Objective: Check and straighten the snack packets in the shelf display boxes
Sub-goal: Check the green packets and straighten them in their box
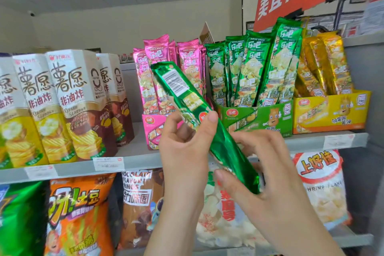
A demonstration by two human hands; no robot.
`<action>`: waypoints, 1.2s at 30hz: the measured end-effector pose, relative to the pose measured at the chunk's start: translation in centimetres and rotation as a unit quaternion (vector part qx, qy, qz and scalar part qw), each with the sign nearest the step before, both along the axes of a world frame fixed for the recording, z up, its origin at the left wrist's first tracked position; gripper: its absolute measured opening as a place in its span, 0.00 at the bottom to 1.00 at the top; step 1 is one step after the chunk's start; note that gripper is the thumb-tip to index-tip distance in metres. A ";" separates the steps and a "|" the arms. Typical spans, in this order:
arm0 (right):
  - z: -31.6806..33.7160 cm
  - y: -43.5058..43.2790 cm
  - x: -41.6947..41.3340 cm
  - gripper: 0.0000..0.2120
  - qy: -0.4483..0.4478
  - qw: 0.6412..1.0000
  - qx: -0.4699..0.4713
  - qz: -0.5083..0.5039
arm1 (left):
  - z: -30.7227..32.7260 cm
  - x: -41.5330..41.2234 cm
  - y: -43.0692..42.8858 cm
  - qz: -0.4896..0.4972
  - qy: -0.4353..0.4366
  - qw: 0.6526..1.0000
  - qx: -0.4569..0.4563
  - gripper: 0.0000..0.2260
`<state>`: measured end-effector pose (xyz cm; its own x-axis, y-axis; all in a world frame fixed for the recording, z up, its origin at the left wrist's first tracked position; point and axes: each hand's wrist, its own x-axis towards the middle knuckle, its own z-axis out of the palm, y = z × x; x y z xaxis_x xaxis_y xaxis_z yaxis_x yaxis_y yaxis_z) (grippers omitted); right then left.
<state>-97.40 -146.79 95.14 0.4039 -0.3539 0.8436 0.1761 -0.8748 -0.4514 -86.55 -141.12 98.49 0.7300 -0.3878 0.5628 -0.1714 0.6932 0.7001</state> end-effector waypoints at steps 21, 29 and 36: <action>-0.6 0.6 -0.6 0.22 -0.092 0.877 0.384 0.275 | -1.4 -0.9 0.4 -0.237 0.034 0.971 0.017 0.26; -1.4 1.5 -1.1 0.21 0.013 0.957 0.245 0.157 | -1.6 -1.2 0.6 -0.122 0.053 0.991 -0.012 0.08; -1.9 2.1 -1.5 0.19 -0.014 0.918 0.304 0.254 | -1.6 -1.6 0.6 -0.089 0.086 0.991 -0.057 0.19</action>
<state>-98.91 -144.71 93.27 0.6283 -0.5352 0.5646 0.5099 -0.2649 -0.8184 -88.13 -140.56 96.91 0.7447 -0.4599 0.4837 0.0762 0.7785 0.6230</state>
